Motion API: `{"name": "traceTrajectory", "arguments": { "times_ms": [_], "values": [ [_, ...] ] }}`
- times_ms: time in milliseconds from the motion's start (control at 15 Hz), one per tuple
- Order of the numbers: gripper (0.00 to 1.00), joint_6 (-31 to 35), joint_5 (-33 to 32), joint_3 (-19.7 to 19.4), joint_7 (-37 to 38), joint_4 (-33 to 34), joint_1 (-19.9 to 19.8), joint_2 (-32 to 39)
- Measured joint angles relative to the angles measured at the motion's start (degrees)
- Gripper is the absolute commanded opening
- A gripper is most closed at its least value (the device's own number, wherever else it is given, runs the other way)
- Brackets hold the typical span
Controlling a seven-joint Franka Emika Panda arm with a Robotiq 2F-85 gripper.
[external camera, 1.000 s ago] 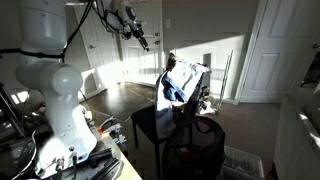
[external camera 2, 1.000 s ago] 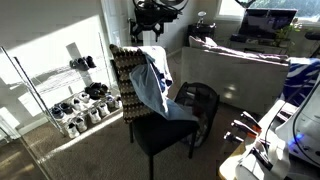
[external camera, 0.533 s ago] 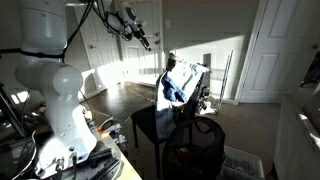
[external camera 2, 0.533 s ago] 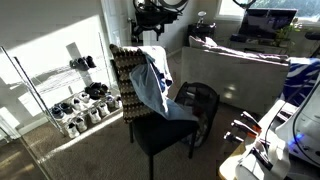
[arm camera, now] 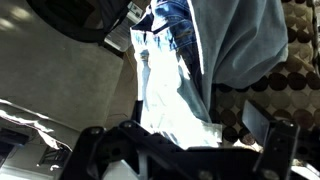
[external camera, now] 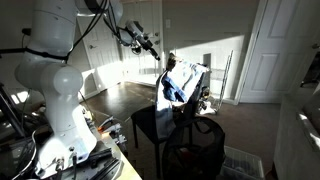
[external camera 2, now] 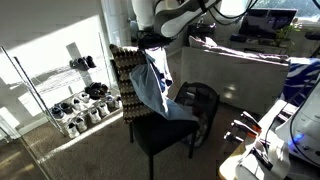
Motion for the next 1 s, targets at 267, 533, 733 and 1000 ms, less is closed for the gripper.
{"name": "traceTrajectory", "arguments": {
  "times_ms": [267,533,733,1000],
  "values": [
    [1.0,0.07,-0.85,-1.82,0.45,5.0,-0.09,6.06],
    [1.0,0.3,-2.89,-4.33,0.45,11.43,-0.49,11.97],
    [1.0,0.35,-3.3,-5.65,0.44,16.08,-1.07,16.35],
    [1.0,1.07,-3.22,-5.64,-0.25,21.28,-2.08,21.58]
  ]
}}
